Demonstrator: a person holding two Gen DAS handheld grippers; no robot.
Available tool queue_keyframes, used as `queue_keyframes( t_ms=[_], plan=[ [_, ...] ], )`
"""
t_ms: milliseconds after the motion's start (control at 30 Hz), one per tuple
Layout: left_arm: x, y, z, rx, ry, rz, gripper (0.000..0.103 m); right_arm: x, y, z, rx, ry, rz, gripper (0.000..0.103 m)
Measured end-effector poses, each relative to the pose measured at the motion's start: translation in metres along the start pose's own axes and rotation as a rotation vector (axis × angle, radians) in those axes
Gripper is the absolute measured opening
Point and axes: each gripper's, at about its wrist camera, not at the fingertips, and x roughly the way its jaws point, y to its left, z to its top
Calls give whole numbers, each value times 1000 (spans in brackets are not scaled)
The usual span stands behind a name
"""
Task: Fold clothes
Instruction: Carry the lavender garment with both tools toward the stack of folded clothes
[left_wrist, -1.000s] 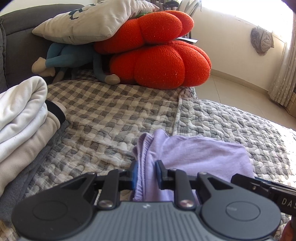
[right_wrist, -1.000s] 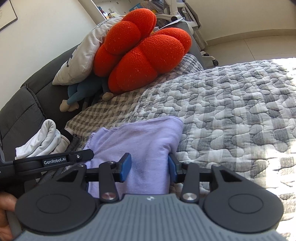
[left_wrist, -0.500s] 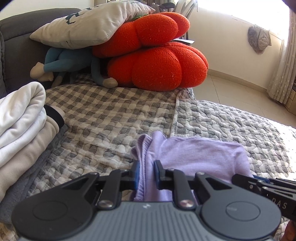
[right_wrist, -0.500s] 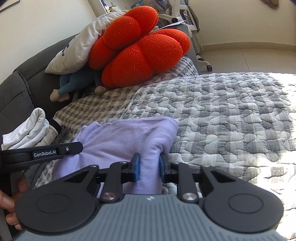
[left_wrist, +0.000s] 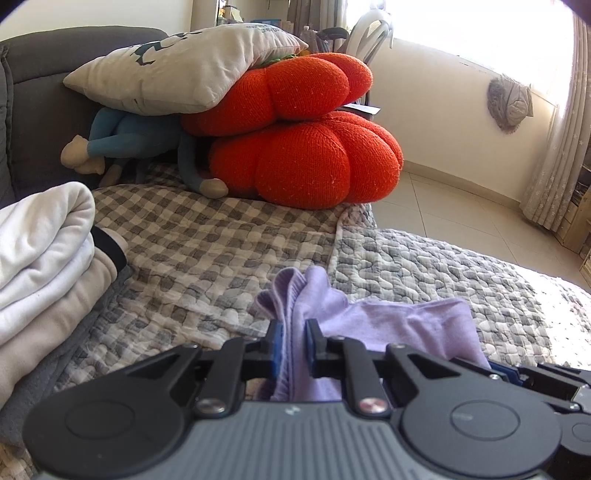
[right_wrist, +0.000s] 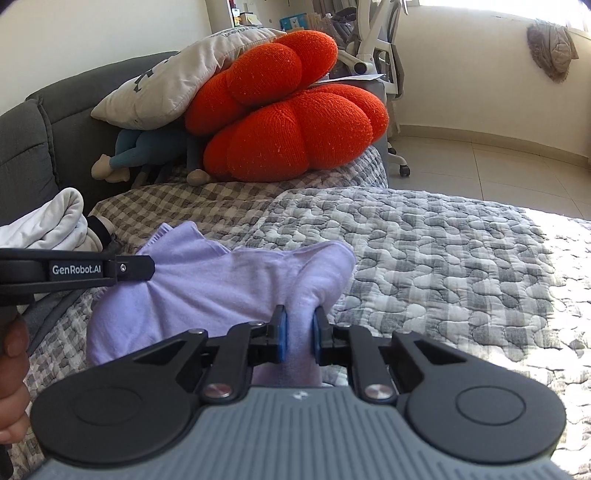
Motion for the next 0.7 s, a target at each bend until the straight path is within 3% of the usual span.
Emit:
queue_keyframes(
  t_ms=[433,700],
  plan=[
    [-23,17,8,-87,-51,-81,12,-16,16,13,-58,-66,-41,15],
    [-54,43,15,-163,-126,-116,12,-28,33,28,-84,-121,-28,14]
  ],
)
